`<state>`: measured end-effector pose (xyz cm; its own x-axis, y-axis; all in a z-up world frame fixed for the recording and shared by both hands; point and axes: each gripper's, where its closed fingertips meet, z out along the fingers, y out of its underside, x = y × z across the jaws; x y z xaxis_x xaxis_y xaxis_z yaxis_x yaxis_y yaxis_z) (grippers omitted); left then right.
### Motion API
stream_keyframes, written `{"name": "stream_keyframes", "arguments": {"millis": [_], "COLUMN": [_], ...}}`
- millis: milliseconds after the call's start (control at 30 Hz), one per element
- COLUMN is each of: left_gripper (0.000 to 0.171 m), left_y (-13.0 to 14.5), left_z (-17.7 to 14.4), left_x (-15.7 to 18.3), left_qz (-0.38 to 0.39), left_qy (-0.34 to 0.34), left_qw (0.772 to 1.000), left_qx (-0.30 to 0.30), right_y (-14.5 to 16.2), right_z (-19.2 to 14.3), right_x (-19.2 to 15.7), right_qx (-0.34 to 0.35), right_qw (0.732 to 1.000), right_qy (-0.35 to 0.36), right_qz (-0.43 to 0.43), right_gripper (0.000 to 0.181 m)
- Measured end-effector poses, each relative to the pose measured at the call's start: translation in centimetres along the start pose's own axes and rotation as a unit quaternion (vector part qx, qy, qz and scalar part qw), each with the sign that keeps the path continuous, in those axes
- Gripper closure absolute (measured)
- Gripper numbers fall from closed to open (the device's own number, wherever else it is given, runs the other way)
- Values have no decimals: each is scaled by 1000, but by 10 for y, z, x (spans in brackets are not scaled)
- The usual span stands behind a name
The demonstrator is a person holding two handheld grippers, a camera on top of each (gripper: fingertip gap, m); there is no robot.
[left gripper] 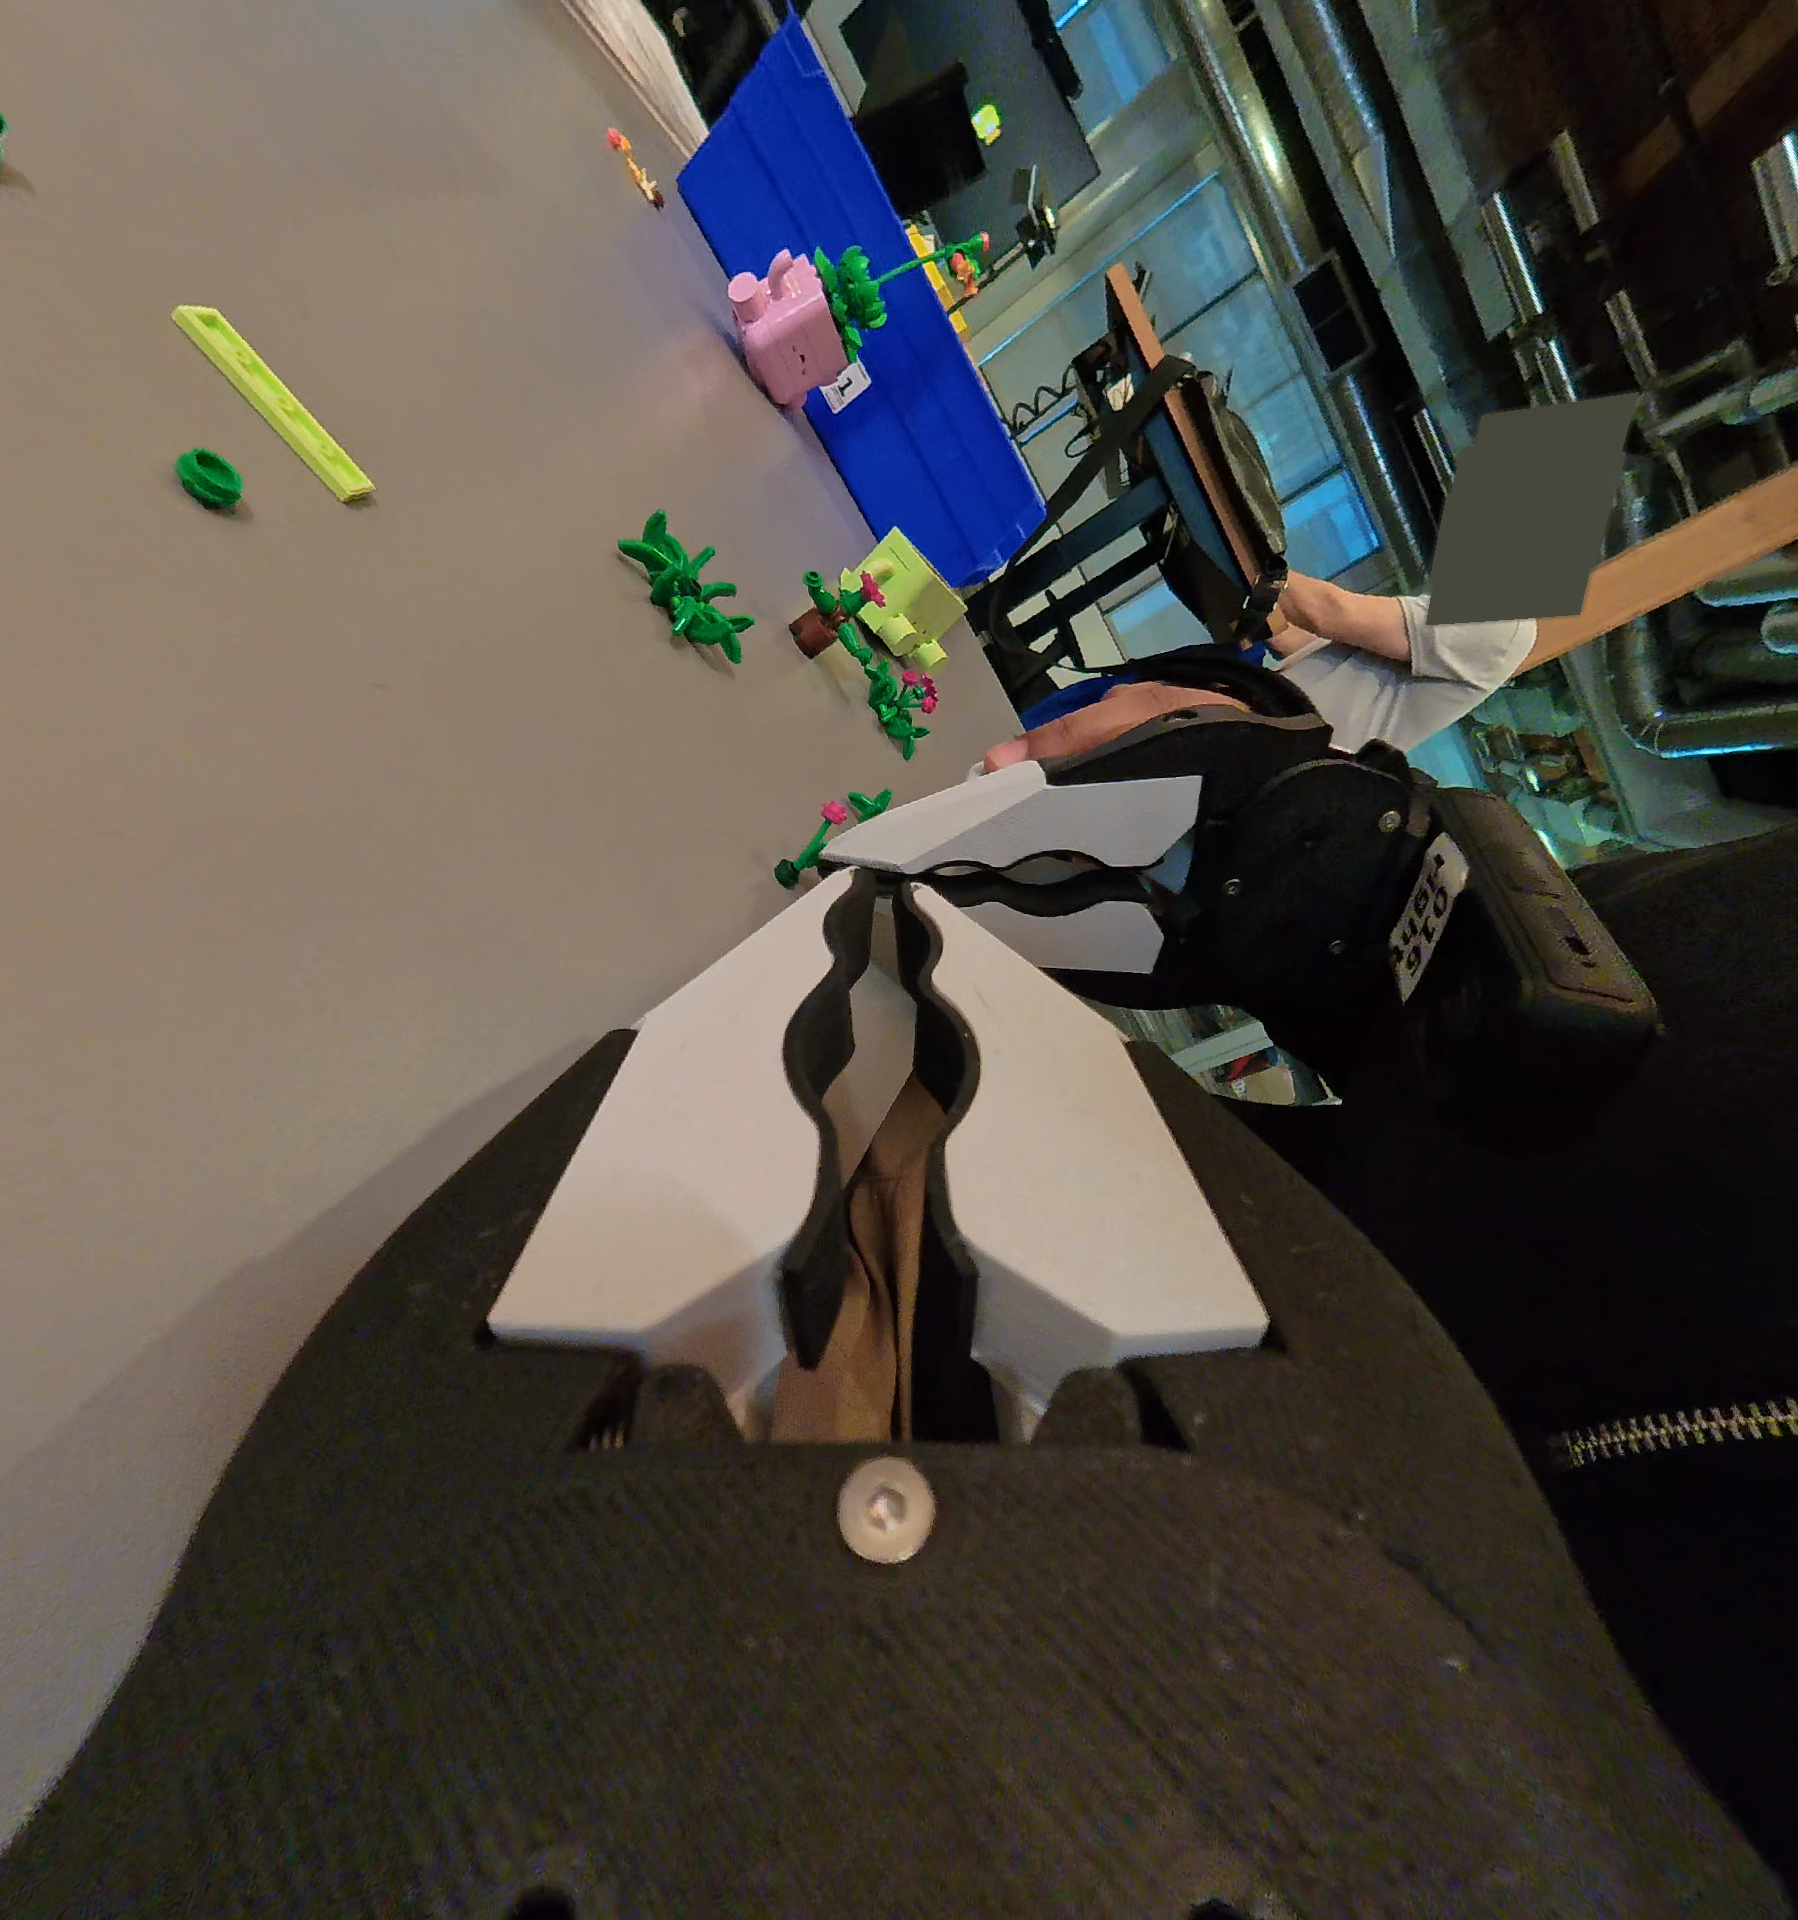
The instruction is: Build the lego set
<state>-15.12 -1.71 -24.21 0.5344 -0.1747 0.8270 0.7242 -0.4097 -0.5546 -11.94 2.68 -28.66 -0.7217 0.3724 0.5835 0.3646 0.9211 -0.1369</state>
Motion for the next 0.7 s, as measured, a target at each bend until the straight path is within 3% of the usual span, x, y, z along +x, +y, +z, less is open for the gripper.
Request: {"name": "stream_keyframes", "arguments": {"millis": [700], "left_gripper": [171], "left_y": [1], "left_z": [1], "left_x": [0], "left_qz": [-3], "left_qy": [3], "left_qw": [1000], "left_qx": [-3], "right_y": [-3], "right_z": [0], "right_x": [0], "right_qx": [-7], "right_qw": [1000], "right_qy": [6], "right_qz": [-23], "right_gripper": [181]}}
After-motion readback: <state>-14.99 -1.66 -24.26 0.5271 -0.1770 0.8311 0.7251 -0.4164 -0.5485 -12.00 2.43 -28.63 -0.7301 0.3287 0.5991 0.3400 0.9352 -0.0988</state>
